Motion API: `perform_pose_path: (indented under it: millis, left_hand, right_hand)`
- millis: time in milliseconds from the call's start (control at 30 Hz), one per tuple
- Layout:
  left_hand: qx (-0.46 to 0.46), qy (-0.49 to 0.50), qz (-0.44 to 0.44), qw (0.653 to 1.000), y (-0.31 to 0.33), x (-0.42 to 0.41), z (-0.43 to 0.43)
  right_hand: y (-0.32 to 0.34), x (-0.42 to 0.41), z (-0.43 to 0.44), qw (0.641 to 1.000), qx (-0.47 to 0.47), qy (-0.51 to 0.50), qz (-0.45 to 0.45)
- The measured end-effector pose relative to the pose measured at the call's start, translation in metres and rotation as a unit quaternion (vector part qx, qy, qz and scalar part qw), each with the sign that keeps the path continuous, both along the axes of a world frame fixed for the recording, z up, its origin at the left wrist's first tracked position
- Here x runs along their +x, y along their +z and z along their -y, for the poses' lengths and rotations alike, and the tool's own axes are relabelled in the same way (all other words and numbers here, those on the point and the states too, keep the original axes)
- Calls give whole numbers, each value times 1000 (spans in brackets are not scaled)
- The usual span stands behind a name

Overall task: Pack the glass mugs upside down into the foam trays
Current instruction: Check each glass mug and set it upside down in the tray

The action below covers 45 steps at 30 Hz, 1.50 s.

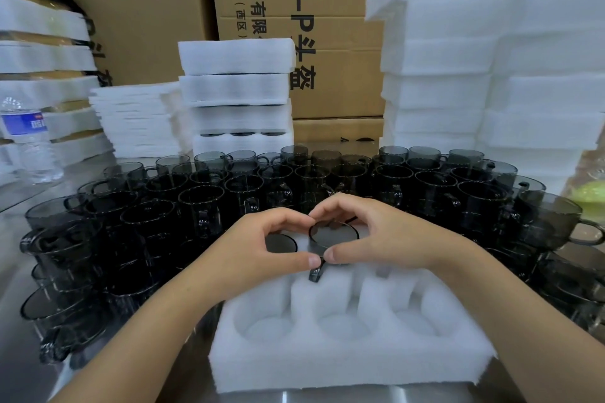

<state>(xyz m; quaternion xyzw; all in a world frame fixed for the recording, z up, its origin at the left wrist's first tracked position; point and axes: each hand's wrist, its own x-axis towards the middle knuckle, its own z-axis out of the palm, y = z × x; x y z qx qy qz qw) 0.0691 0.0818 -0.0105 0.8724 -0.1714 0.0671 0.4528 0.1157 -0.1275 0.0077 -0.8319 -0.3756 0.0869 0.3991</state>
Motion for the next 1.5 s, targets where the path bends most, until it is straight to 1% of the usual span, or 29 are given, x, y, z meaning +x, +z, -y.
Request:
perform_pose_path:
  millis: [233, 333, 533, 633, 700, 767, 1000, 1167, 1333, 1500]
  left_hand:
    - [28, 6, -3, 1000, 0, -1, -1]
    - [40, 5, 2, 999, 0, 0, -1]
    - [59, -6, 15, 998, 1, -1, -1]
    - [62, -5, 16, 998, 1, -1, -1]
    - [62, -7, 12, 998, 0, 0, 0]
    - [64, -6, 12, 998, 0, 0, -1]
    - [58, -23, 14, 998, -1, 2, -2]
    - [69, -21, 15, 997, -2, 2, -1]
    - [46, -18, 18, 999, -4, 2, 0]
    - [47, -13, 26, 998, -6, 2, -2]
  right_hand:
    - [8, 1, 6, 998, -50, 18, -15]
    - [9, -1, 6, 998, -45, 19, -37]
    - [8, -3, 5, 996, -83, 16, 21]
    - [8, -1, 7, 994, -90, -20, 56]
    - [8, 2, 11, 993, -98, -38, 62]
    - [9, 2, 12, 992, -109, -35, 52]
    - [6, 3, 8, 994, -95, -47, 6]
    - [7, 4, 6, 992, -118, -43, 28]
    - [4, 4, 8, 989, -133, -43, 46]
    - [0, 1, 4, 981, -141, -75, 112]
